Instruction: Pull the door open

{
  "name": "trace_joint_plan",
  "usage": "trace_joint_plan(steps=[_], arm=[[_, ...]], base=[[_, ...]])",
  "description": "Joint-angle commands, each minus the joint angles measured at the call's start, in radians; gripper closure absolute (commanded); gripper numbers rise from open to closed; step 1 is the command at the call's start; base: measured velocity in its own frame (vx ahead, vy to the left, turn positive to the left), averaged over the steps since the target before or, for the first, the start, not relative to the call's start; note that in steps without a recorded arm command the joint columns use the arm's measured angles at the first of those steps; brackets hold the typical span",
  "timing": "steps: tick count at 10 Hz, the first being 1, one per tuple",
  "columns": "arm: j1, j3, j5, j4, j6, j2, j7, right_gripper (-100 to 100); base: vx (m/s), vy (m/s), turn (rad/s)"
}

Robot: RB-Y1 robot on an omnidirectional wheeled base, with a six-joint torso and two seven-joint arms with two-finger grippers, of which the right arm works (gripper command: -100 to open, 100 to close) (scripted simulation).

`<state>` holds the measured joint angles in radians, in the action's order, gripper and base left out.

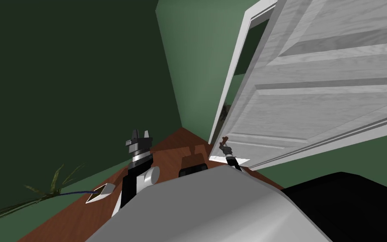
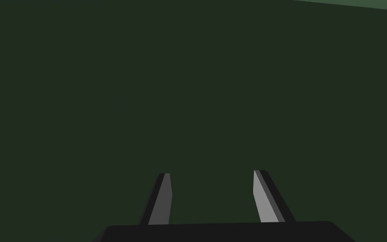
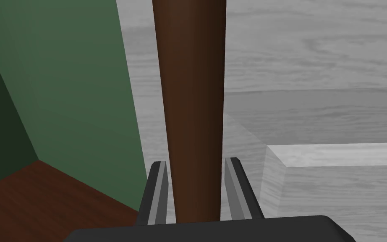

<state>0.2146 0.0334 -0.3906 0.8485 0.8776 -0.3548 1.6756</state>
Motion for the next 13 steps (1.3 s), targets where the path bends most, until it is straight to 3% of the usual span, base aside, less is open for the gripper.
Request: trace_joint_plan(steps=[1,2,3,8,10,11,13], arm=[[0.016,0.02,0.013,0.013,0.008,-0.011,0.018,100],[0.008,0.013,0.009,0.007,0.006,-0.005,0.01,100],[0.023,0.038,0.025,0.015,0.019,-0.015,0.027,100],[0.057,0.093,0.065,0.039,0.058,-0.048,0.072,100],[0.068,0.111,0.078,0.046,0.07,-0.058,0.087,100],[0.063,0.105,0.074,0.043,0.065,-0.055,0.081,100],[0.075,0.122,0.089,0.04,0.086,-0.066,0.097,100]], base=[[-0.249,-0.023,0.066],[-0.108,0.0,0.023],[-0.167,-0.022,0.056],[-0.212,-0.026,0.049],[-0.208,-0.035,0.038],[-0.094,-0.007,0.012],[-0.155,-0.048,0.092]])
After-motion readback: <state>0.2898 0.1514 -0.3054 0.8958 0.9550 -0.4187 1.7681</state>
